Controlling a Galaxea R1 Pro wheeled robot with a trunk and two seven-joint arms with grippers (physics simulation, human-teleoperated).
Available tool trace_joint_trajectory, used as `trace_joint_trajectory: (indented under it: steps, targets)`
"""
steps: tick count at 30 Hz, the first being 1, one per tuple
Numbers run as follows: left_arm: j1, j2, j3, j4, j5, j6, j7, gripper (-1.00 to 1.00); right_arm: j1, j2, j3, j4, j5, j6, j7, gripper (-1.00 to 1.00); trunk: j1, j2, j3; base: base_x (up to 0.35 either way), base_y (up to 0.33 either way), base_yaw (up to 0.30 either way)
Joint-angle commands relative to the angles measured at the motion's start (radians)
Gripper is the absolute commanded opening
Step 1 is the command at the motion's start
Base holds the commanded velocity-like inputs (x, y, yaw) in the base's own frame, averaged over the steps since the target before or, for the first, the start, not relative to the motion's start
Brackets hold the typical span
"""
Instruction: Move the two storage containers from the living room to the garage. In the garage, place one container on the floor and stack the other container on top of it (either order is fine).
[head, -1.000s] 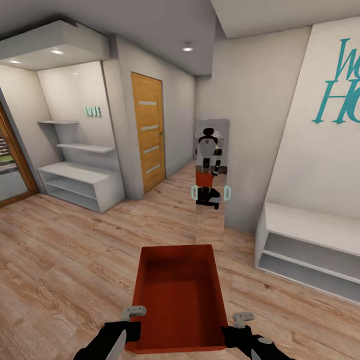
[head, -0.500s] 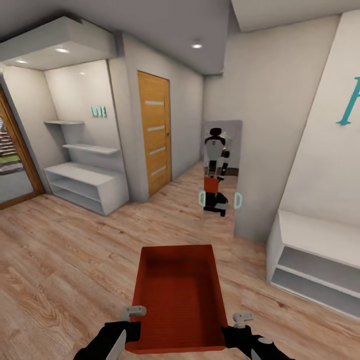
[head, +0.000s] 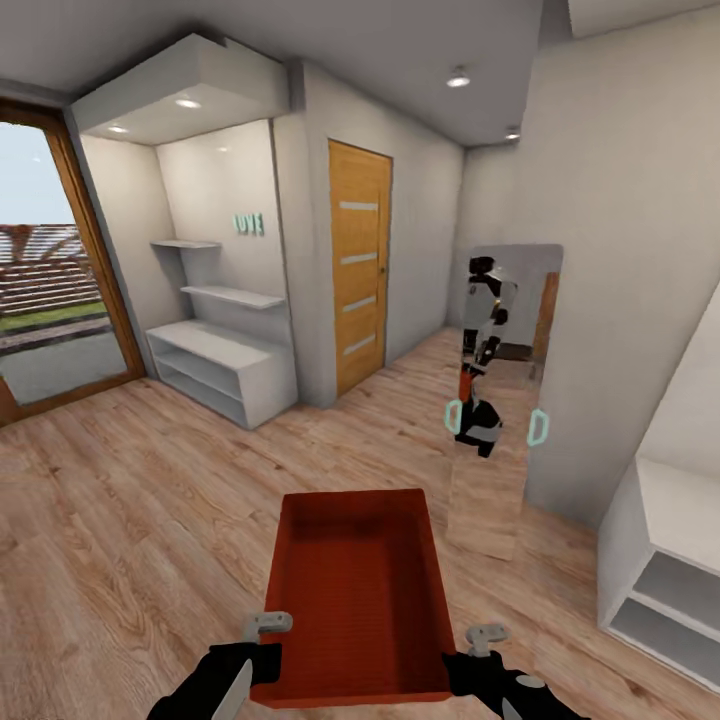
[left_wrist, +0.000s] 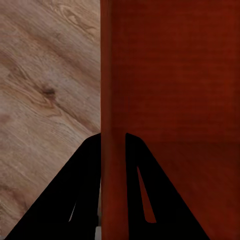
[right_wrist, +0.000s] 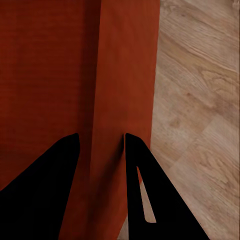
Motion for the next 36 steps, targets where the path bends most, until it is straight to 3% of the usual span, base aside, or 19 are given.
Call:
trace_joint_trajectory:
  steps: [1,18,36]
  targets:
    - [-0.002,0.000,0.013,-0.004,-0.017,-0.027,0.024,-1.00,0.001,0.018,0.007,0.001,-0.011,-0.004,0.014,-1.00,0.001,-0.002,-0.002,0.328,0.000,0.284]
    - [-0.002,0.000,0.013,-0.004,-0.017,-0.026,0.024,-1.00,0.000,0.018,0.007,0.001,-0.011,-0.005,0.014,-1.00,0.001,-0.002,-0.002,0.328,0.000,0.265]
    - [-0.002,0.000,0.013,-0.004,-0.017,-0.027,0.024,-1.00,0.001,0.018,0.007,0.001,-0.011,-0.005,0.014,-1.00,0.001,-0.002,-0.002,0.328,0.000,0.087]
